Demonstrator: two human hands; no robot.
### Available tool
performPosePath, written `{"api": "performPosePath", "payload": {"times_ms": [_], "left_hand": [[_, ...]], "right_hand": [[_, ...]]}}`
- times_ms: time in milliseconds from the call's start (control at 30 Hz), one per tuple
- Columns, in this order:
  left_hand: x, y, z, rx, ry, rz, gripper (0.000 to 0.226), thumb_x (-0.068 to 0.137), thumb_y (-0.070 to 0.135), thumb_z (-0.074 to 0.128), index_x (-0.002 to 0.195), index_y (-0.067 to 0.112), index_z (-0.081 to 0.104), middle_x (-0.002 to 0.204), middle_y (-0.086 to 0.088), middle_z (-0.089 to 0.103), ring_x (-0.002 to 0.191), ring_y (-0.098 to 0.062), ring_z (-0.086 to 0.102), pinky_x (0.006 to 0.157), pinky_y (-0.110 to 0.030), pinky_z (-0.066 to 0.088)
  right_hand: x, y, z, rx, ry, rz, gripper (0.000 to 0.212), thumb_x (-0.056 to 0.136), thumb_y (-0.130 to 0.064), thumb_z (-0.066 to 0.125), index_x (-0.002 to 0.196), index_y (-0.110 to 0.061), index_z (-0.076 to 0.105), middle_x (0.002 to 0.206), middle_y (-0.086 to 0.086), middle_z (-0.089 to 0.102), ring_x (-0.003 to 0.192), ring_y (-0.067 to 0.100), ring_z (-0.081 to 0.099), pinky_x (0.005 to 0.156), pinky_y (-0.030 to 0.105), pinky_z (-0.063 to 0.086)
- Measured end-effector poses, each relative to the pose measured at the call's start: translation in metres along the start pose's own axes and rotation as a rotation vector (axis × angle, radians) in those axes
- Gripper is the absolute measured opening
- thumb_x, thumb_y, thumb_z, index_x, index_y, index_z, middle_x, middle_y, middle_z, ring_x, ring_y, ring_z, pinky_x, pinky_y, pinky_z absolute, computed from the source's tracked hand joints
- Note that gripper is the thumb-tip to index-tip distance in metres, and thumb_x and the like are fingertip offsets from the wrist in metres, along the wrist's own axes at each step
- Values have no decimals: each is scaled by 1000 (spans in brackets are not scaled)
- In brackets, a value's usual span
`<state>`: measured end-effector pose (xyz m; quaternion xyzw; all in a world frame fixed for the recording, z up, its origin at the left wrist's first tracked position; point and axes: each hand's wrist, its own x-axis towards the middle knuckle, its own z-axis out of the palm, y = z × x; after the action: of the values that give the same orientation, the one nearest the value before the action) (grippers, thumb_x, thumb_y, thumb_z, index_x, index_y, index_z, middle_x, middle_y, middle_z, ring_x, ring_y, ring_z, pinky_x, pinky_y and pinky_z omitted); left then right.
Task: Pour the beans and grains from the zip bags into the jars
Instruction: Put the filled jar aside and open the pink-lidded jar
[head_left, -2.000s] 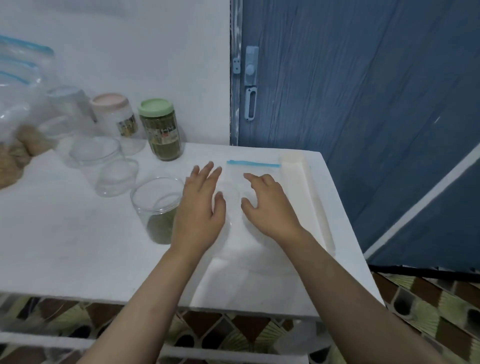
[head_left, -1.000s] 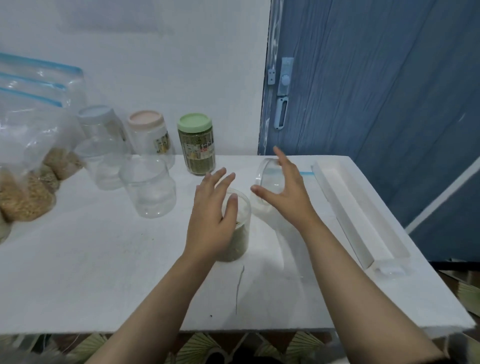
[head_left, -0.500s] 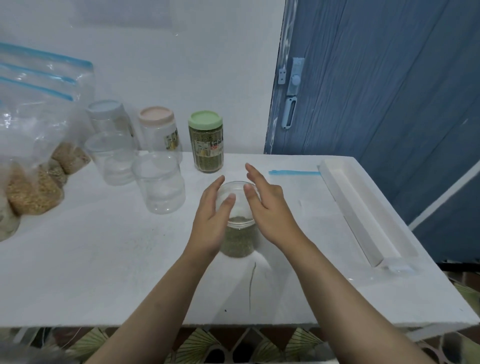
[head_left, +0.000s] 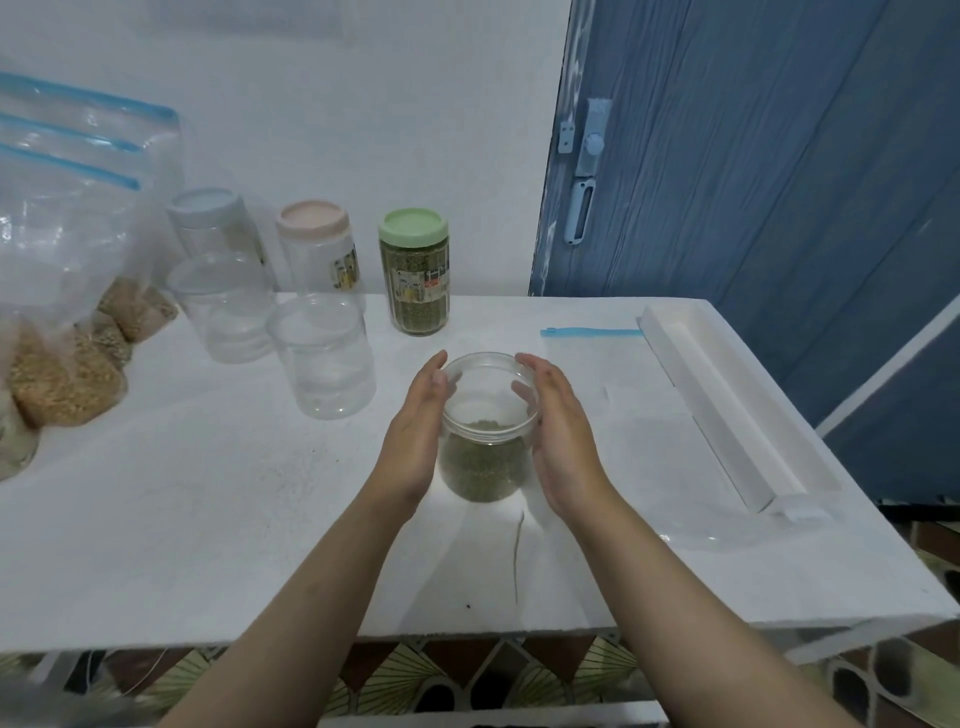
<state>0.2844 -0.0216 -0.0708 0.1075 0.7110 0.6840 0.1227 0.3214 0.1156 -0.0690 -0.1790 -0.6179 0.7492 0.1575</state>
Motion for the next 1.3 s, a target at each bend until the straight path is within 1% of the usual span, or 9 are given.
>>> {"api": "performPosePath", "payload": {"times_ms": [67, 467, 633, 733, 833, 967, 1067, 1200, 1300], "left_hand": [[0, -3, -2, -6, -27, 2, 59, 88, 78, 35, 141, 52, 39, 150, 21, 41, 138, -1, 38, 122, -41, 25], [3, -8, -11, -62, -127, 9, 51, 77, 80, 40, 125, 64, 42, 151, 21, 42, 139, 0, 37, 123, -41, 22], [4, -12, -14, -74, -160, 28, 59, 70, 88, 45, 125, 64, 44, 153, 19, 40, 143, -6, 33, 123, -44, 21], [5, -12, -15, -66, -183, 19, 69, 63, 93, 49, 125, 64, 42, 155, 18, 36, 145, -8, 31, 124, -46, 19], [4, -12, -18, -45, -215, 25, 84, 64, 86, 58, 138, 54, 36, 157, 17, 34, 146, -8, 29, 123, -39, 22], [2, -16, -25, 70, -320, 87, 117, 62, 67, 80, 156, 34, 19, 158, 17, 31, 142, 1, 34, 119, -32, 30], [4, -18, -29, 83, -336, 99, 120, 63, 66, 80, 158, 30, 16, 160, 16, 29, 142, 1, 35, 120, -36, 31], [2, -20, -30, 57, -331, 113, 123, 61, 72, 77, 158, 28, 15, 160, 15, 27, 140, 5, 36, 115, -23, 34], [1, -22, -26, -2, -302, 79, 107, 69, 67, 74, 155, 38, 18, 158, 20, 28, 142, 1, 33, 116, -24, 33]], "right_hand": [[1, 0, -1, 118, 28, 11, 16, 105, -31, 44, 106, -24, 58, 107, -9, 63, 115, 12, 59, 103, 32, 43], [2, 2, -7, 235, -22, 44, 21, 108, -26, 38, 111, -16, 56, 102, -6, 67, 101, 3, 66, 80, 17, 50], [3, 6, -11, 273, -51, 28, 14, 107, -20, 40, 105, -17, 53, 101, -5, 63, 95, 8, 65, 84, 21, 48], [2, 6, -14, 192, -125, 5, 21, 105, -18, 41, 113, -18, 61, 114, -9, 67, 113, 8, 62, 95, 22, 47], [6, 9, -23, 281, -155, 4, 18, 98, -19, 52, 113, -9, 57, 121, 2, 66, 121, 19, 58, 103, 33, 45], [8, 9, -39, 23, -383, 33, 55, 83, -32, 66, 136, -29, 49, 145, -9, 52, 134, 9, 48, 114, 29, 37], [7, 8, -42, -109, -448, 24, 65, 84, -32, 69, 143, -31, 44, 147, -13, 50, 136, 4, 46, 113, 27, 37], [3, 12, -43, -88, -401, -40, 65, 85, -35, 73, 142, -24, 44, 145, -10, 53, 131, 2, 51, 105, 21, 44], [2, 18, -38, -100, -365, -62, 56, 89, -38, 71, 139, -32, 46, 140, -19, 54, 129, -3, 50, 101, 16, 44]]}}
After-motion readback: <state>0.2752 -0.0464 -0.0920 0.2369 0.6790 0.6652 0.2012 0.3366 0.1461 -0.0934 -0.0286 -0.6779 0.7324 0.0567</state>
